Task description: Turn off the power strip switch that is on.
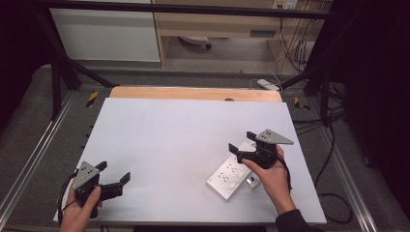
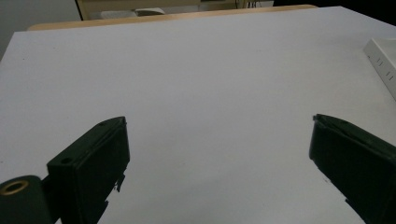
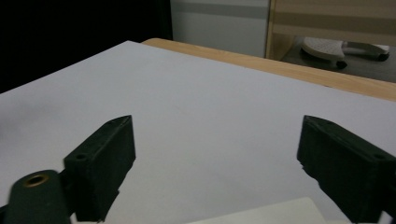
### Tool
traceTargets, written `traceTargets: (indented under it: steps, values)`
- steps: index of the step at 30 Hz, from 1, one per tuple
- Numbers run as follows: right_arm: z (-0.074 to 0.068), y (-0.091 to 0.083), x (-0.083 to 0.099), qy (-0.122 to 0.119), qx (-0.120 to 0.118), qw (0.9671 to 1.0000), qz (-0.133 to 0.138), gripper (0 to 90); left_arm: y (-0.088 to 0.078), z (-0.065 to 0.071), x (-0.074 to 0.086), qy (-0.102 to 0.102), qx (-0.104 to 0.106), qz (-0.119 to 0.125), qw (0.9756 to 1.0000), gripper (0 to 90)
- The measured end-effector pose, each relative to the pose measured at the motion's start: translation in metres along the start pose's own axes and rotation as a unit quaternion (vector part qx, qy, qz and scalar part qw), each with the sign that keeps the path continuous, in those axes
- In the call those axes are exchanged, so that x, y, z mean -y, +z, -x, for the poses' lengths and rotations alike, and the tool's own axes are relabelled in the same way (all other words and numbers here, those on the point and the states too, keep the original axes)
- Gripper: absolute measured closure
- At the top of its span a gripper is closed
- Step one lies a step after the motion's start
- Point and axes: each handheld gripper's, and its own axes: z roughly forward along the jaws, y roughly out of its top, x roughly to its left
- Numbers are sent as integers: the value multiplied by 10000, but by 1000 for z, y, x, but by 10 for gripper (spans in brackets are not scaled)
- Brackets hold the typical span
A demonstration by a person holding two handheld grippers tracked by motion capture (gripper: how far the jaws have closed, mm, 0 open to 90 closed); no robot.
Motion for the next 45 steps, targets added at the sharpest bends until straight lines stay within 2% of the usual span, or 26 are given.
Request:
traceTargets:
  steps: [7,13,22,32,37,40,45]
  values:
    - [5,-9,-3,-30,190,9996,192,21,0,0,0,6,-6,7,10000,49]
    - [8,-17,-4,-114,394,9981,460,28,-1,0,0,2,-4,13,10000,49]
    - [14,-29,-6,-195,530,9967,587,46,-1,0,0,3,-4,16,10000,49]
    - [20,-47,-5,-351,785,9928,830,18,-2,1,0,-7,10,30,10000,49]
    - [25,-58,1,-322,848,9916,921,18,-2,1,0,-4,11,42,10000,49]
    - [27,-65,8,-401,910,9908,914,18,-2,1,0,-8,12,45,10000,49]
    - [31,-78,20,-402,946,9907,886,18,-2,1,0,5,17,52,10000,49]
